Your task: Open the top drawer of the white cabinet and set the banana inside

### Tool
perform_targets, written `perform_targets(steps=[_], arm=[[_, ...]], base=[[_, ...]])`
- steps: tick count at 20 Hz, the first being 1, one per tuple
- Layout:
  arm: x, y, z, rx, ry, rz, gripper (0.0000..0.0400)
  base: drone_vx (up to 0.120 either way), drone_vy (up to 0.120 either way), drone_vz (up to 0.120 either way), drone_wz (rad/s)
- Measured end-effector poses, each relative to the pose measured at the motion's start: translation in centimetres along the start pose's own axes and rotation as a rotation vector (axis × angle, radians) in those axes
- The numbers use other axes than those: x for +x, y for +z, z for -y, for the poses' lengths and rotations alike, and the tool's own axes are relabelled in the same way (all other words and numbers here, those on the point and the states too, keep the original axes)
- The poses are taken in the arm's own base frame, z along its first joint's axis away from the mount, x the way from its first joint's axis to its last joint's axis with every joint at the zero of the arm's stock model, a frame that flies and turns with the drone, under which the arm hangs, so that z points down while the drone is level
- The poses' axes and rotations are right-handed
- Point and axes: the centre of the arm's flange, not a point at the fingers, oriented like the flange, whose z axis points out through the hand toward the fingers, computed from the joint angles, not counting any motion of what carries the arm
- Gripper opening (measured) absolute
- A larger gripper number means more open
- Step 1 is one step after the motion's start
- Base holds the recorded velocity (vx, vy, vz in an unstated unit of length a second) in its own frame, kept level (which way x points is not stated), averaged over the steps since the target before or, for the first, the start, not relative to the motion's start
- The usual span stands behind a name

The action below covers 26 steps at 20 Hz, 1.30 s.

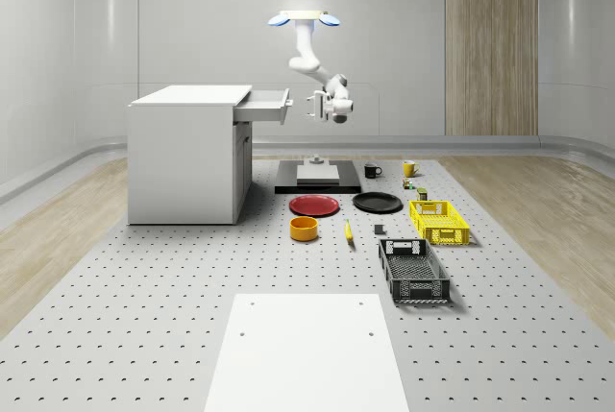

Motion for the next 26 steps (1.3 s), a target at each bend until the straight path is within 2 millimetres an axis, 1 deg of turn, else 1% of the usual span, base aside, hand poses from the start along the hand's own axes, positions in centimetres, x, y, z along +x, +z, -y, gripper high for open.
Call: perform_targets(steps=[1, 2, 4, 6, 8, 11, 15, 21, 23, 26], arm=[[0.1, -0.5, -0.2, 0.036, 0.003, 0.038, 0.0400], [1.0, -0.6, -1.1, 0.143, 0.005, 0.150, 0.0400], [3.3, 0.9, -3.3, 0.374, 0.001, 0.382, 0.0400], [4.9, 2.8, -4.9, 0.570, -0.002, 0.579, 0.0400], [5.9, 4.6, -5.9, 0.723, -0.003, 0.732, 0.0400], [6.6, 6.7, -6.6, 0.881, -0.003, 0.888, 0.0400], [7.0, 8.4, -7.0, 0.998, -0.002, 1.002, 0.0400], [7.1, 9.4, -7.1, 1.073, -0.001, 1.073, 0.0400], [7.1, 9.6, -7.1, 1.084, -0.001, 1.085, 0.0400], [7.1, 9.7, -7.1, 1.096, 0.000, 1.095, 0.0400]], base=[[0.120, 0.120, 0.000, 0.000], [0.120, 0.120, 0.000, 0.000], [0.120, 0.120, 0.000, 0.000], [0.120, 0.120, 0.000, 0.000], [0.120, 0.120, 0.000, 0.000], [0.120, 0.120, 0.000, 0.000], [0.120, 0.120, 0.000, 0.000], [0.120, 0.113, 0.000, 0.000], [0.120, 0.000, -0.020, 0.000], [0.120, 0.000, -0.120, 0.000]])
